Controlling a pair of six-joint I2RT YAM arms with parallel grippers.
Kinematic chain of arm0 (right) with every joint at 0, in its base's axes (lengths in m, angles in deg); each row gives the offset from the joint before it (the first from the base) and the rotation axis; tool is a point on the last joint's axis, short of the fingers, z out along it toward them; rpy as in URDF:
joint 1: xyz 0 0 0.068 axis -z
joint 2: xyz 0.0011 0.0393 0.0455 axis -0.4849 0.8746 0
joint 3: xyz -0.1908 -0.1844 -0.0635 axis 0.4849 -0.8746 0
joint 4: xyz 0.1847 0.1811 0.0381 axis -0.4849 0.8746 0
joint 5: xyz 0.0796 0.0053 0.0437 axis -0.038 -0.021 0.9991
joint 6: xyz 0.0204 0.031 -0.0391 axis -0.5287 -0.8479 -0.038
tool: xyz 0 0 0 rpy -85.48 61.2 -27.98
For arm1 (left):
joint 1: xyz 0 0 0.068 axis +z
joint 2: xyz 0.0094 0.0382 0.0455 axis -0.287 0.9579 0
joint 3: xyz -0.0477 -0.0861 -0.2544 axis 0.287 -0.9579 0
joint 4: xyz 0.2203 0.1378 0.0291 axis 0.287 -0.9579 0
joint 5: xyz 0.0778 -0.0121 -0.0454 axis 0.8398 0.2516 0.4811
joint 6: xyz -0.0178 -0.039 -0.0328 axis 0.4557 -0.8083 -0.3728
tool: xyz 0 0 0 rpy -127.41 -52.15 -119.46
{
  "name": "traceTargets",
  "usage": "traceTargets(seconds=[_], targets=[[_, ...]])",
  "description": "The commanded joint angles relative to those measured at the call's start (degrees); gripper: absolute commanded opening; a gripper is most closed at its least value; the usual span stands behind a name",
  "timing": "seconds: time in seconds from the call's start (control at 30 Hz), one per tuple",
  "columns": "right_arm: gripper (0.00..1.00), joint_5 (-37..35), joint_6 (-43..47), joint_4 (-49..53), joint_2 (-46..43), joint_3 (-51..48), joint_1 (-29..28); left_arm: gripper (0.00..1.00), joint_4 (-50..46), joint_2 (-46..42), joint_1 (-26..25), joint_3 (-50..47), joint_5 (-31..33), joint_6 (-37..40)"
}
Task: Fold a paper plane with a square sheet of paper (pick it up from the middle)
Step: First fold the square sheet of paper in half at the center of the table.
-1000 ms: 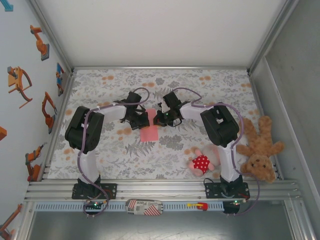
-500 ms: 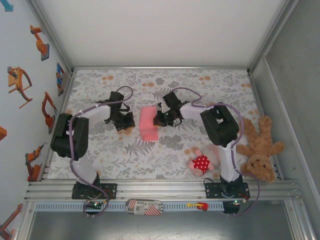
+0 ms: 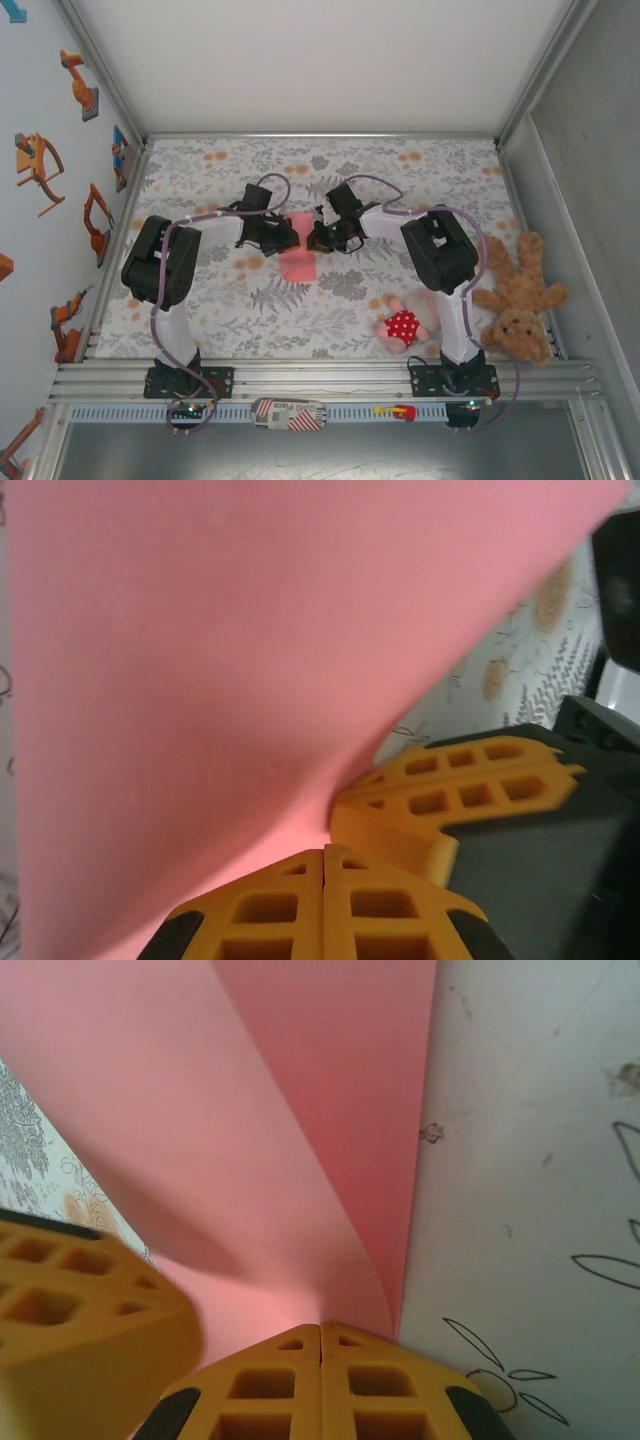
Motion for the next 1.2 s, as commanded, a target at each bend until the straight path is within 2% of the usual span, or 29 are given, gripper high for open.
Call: traceTargets(seconds=[0.0,0.43,0.53,0.63,0.77,0.9,0.97,1.1,1.17], targets=[[0.00,-15.9,1.4,14.9,8.7,-5.9,1.6,0.01,3.4,0.4,1.0,-0.9,-0.9,-1.3],[0.00,-16.4,1.4,14.8,8.7,-6.3,1.6,0.00,2.0,-5.1,13.5,-11.4,1.5,3.3],[0.00,-16.3,1.4,14.7,8.9,-6.3,1.6,0.00,3.1,-8.3,12.9,-10.8,-0.8,2.3],[0.00,-16.4,1.4,14.8,8.9,-6.4,1.6,0.00,8.5,-9.8,10.5,-10.8,-3.5,-1.4],[0.00,-16.4,1.4,14.6,9.1,-6.3,1.7,0.01,13.7,-7.0,5.8,-9.8,-3.2,-5.4],[0.00,-16.3,1.3,14.5,9.2,-6.4,1.7,0.01,12.4,-1.9,4.2,-6.6,-2.7,-5.4],[0.00,-16.4,1.3,14.5,9.2,-6.4,1.7,0.01,11.7,-0.7,4.3,-5.6,-1.1,-4.5],[0.00,-16.3,1.3,13.9,9.2,-7.0,1.7,0.00,5.0,0.4,4.9,-3.7,7.3,0.5],[0.00,-16.3,1.3,13.6,9.2,-7.3,1.8,0.00,3.9,0.9,6.2,-3.9,8.9,1.4]])
